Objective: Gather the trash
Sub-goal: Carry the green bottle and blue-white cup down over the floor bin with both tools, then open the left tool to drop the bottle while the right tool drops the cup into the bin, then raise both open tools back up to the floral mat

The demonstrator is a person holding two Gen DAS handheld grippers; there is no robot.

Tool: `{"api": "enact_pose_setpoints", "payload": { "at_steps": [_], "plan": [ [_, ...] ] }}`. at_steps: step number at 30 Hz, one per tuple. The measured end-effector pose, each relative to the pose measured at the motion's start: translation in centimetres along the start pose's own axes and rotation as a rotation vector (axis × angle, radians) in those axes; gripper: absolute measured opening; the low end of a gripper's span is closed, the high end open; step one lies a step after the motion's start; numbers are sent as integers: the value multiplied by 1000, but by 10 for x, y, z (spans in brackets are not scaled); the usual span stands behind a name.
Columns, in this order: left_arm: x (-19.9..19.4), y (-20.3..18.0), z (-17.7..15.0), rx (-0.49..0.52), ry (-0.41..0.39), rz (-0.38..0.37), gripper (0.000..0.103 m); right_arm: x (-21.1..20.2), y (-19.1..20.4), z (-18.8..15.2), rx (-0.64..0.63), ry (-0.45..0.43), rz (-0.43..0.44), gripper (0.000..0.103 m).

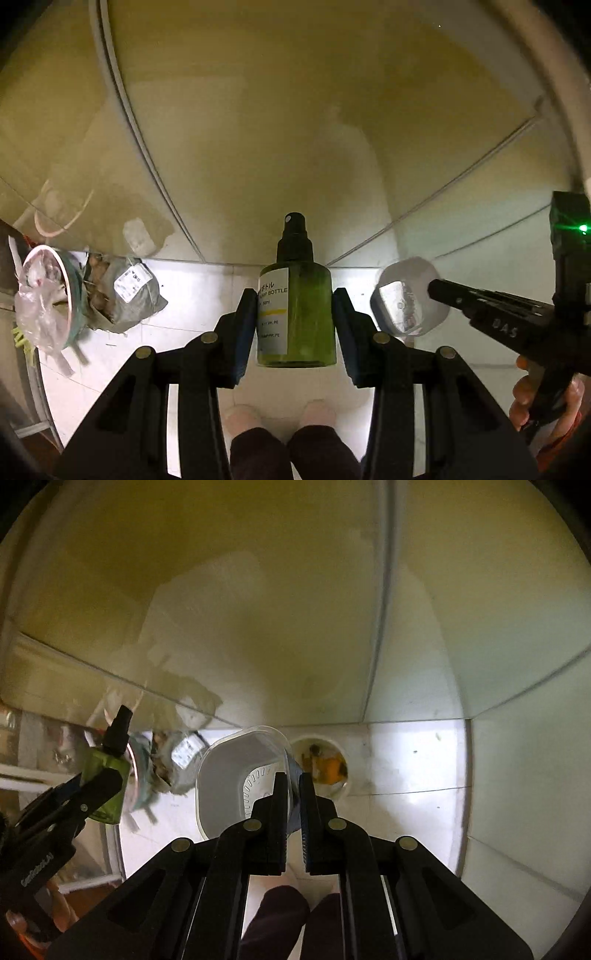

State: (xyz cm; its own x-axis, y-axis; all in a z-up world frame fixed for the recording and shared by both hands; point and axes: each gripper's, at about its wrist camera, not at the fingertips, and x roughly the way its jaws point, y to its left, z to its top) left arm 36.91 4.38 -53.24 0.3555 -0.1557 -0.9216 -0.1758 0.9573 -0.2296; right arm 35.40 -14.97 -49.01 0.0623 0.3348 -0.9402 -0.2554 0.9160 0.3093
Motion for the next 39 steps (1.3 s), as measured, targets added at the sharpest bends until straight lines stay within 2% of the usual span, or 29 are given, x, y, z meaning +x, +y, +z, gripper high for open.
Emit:
{"api": "enact_pose_setpoints", "payload": {
  "at_steps": [4,6,7,8,11,18,24,28,32,35,39],
  "plan": [
    [40,13,-10,-57,18,-12,41,56,-8,1,-31,63,59,7],
    [61,18,-15,-76,34,-14,41,72,-12,2,-41,88,80,11],
    [69,19,-16,-79,40,-12,41,83,-14,1,-46,98,79,19],
    [78,20,-17,-82,49,-11,41,85,-15,1,-48,94,70,23],
    [100,20,-21,-82,71,-11,41,86,-16,-3,-65,80,43,29],
    [149,4,-29,-51,156,-36,41,81,-27,0,-23,78,39,29],
    [168,-6,-31,-33,233,-57,41,69,-36,1,6,47,33,29],
    [153,-13,-28,-9,234,-49,41,52,-33,3,14,20,38,30],
    [115,-19,-21,28,207,-37,41,25,-23,5,10,-4,48,30],
    [70,-27,-13,65,171,-27,41,-12,-7,8,-1,-32,55,29],
    [-9,-39,2,106,113,-25,41,-65,14,11,-17,-71,61,29]
  ]
}}
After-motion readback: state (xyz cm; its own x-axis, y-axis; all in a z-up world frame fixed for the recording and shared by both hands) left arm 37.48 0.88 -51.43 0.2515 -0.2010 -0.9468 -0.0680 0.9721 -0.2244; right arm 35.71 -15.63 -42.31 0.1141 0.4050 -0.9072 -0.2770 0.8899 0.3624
